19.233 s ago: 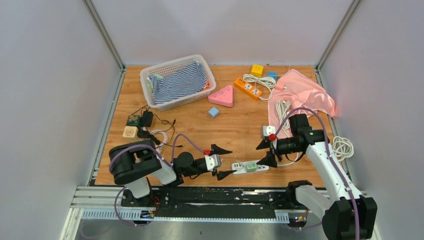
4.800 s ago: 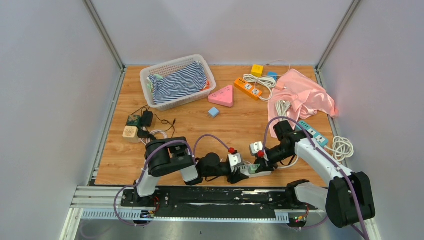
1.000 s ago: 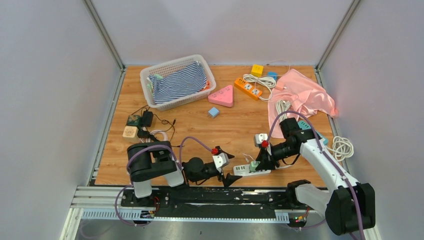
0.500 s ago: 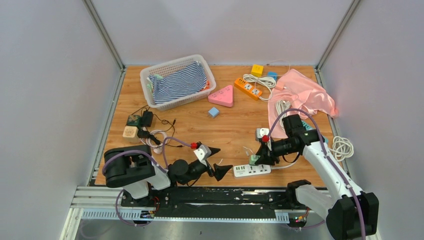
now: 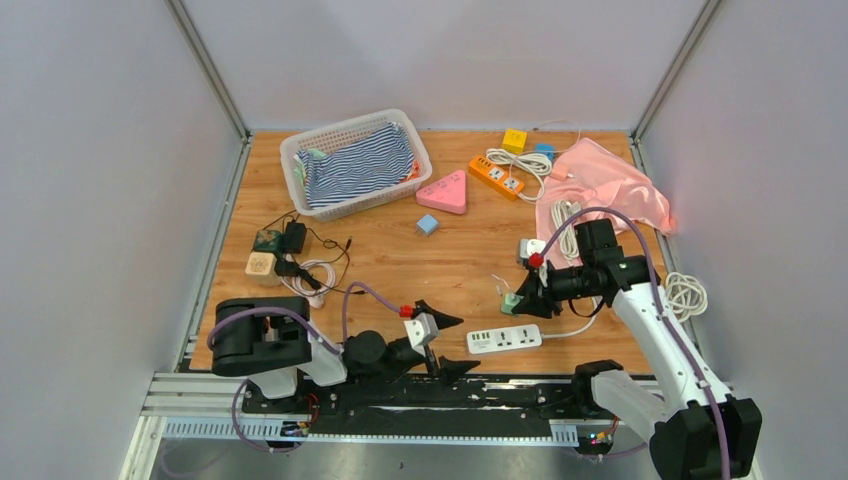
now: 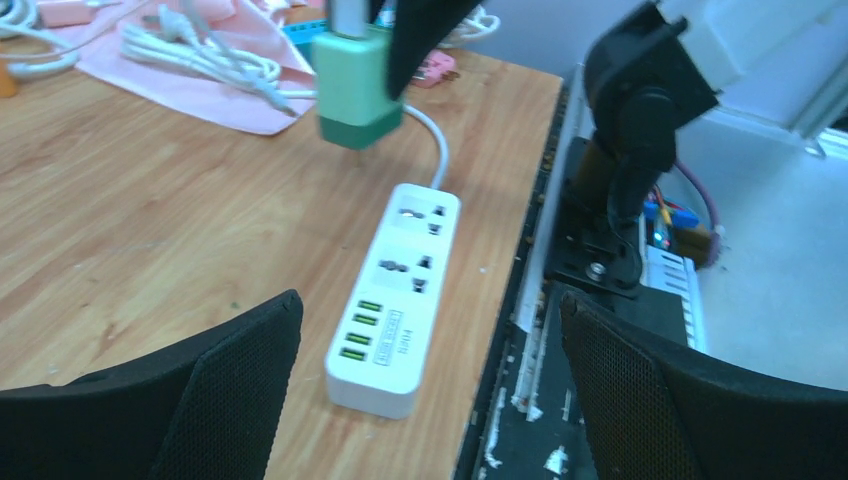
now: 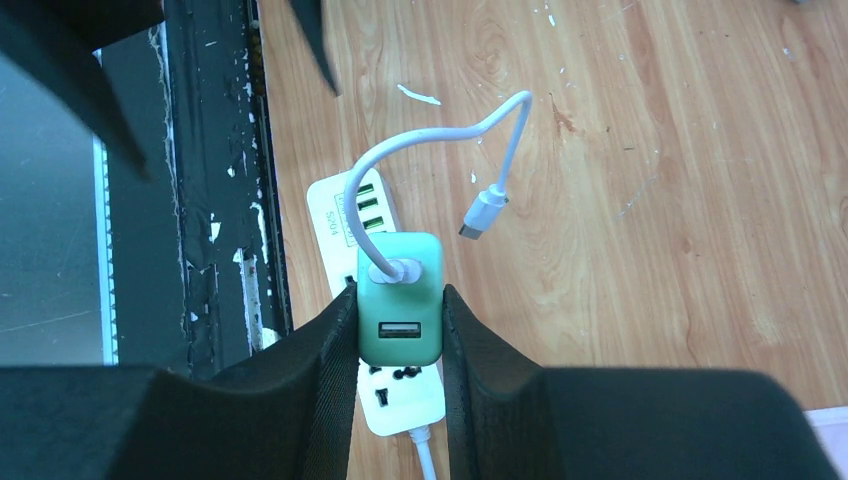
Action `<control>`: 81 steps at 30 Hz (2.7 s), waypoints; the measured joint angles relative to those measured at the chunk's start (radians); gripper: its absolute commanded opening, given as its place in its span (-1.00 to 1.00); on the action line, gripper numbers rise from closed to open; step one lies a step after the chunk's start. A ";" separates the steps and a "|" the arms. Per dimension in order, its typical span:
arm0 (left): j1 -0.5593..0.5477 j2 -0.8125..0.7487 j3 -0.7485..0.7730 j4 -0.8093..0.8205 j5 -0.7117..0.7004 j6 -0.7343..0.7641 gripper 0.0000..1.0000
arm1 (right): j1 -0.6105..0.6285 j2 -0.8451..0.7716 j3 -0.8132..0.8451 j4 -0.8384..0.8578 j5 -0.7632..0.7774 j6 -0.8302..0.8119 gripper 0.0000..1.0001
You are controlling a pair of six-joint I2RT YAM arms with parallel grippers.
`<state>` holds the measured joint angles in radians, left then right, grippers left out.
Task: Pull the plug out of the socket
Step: Place the plug at the center of the board.
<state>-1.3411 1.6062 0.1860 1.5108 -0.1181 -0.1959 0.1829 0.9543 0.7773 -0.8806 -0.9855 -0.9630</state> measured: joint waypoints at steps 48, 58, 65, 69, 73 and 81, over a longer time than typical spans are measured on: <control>-0.230 0.303 0.467 -0.002 -0.657 0.674 0.61 | -0.042 0.031 -0.003 0.111 -0.137 0.310 -1.00; -0.179 0.317 0.504 -0.001 -0.629 0.621 0.54 | -0.042 0.031 -0.004 0.127 -0.141 0.319 -1.00; -0.156 0.340 0.523 -0.002 -0.617 0.586 0.50 | -0.042 0.031 -0.009 0.131 -0.148 0.324 -1.00; -0.150 0.346 0.524 -0.002 -0.611 0.575 0.41 | -0.042 0.031 -0.011 0.134 -0.149 0.329 -1.00; -0.146 0.347 0.525 -0.002 -0.605 0.562 0.24 | -0.042 0.032 -0.015 0.138 -0.150 0.336 -1.00; -0.139 0.348 0.525 -0.002 -0.596 0.546 -0.02 | -0.042 0.051 -0.019 0.151 -0.151 0.339 -0.98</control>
<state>-1.4803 1.9537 0.7109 1.5089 -0.7143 0.3504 0.1413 1.0058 0.7582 -0.7296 -1.1366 -0.6239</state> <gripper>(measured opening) 0.551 0.333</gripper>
